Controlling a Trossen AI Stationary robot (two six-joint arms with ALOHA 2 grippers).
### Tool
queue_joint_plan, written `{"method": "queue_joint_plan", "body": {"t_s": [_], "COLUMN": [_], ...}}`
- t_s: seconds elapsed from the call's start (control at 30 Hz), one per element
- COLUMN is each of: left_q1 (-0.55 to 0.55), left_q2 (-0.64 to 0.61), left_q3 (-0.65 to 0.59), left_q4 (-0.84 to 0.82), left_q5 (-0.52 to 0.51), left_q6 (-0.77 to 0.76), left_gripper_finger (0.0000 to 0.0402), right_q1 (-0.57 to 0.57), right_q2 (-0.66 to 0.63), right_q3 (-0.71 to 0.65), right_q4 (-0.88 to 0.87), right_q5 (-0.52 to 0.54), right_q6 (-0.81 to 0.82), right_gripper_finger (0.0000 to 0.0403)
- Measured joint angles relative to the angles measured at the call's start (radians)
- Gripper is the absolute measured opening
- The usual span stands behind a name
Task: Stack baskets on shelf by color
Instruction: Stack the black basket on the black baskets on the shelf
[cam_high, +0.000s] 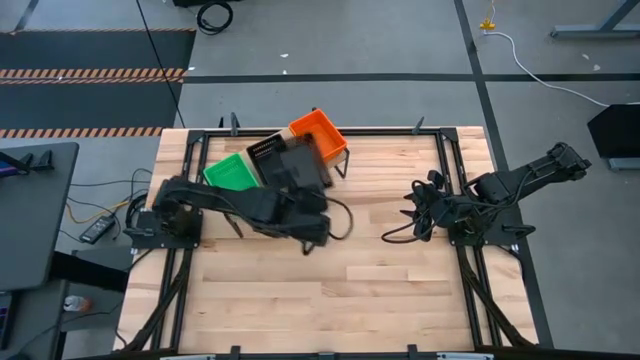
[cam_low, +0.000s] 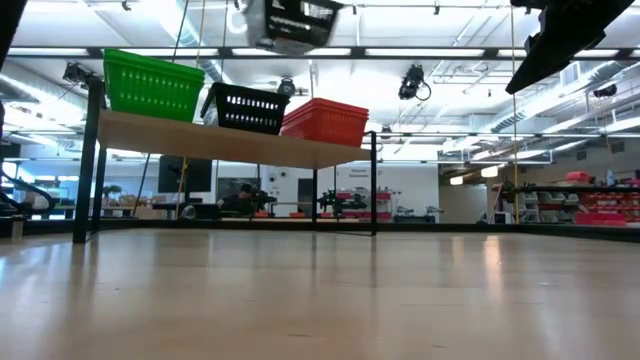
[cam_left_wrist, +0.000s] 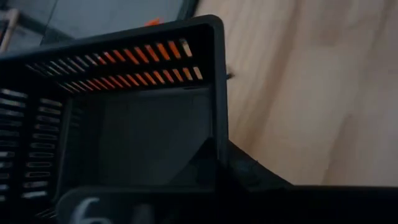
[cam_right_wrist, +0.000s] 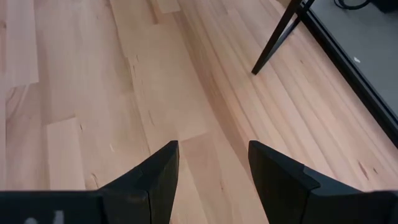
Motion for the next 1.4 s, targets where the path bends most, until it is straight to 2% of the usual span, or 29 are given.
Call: {"method": "queue_joint_plan", "body": {"t_s": [0.13,0.27,0.5,0.67,0.77,0.97,1.1,1.4], "left_q1": [0.016,0.049,0.148,0.195,0.209,0.223,0.236,0.261], "left_q2": [-0.057,-0.105,-0.195,-0.264,-0.301,-0.305,-0.305,-0.305], "left_q3": [-0.001,-0.045,-0.248,-0.447,-0.518,-0.535,-0.535,-0.535], "left_q4": [-0.125,-0.118,-0.107,0.099,0.207,0.242,0.255,0.283], "left_q5": [-0.008,0.036,0.113,0.168,0.188,0.209,0.263,0.271], "left_q6": [-0.077,-0.071,-0.102,-0.045,-0.011,0.023,0.028,0.026], "left_gripper_finger": [0.0005,0.0005,0.0006,0.0006,0.0006,0.0006,0.0007,0.0008], "right_q1": [0.000,0.001,0.015,0.028,0.028,0.028,0.028,0.028], "right_q2": [0.000,0.000,0.000,0.000,0.000,0.000,0.000,0.000], "right_q3": [0.000,0.000,0.000,0.000,0.000,0.000,0.000,0.000], "right_q4": [0.001,0.006,0.006,0.006,0.005,0.005,0.006,0.006], "right_q5": [-0.001,-0.006,-0.010,-0.010,-0.006,-0.006,-0.006,-0.007], "right_q6": [0.004,0.006,0.020,0.018,0.015,0.015,0.020,0.022], "right_gripper_finger": [0.0199,0.0199,0.0199,0.0199,0.0199,0.0199,0.0199,0.0199]}}
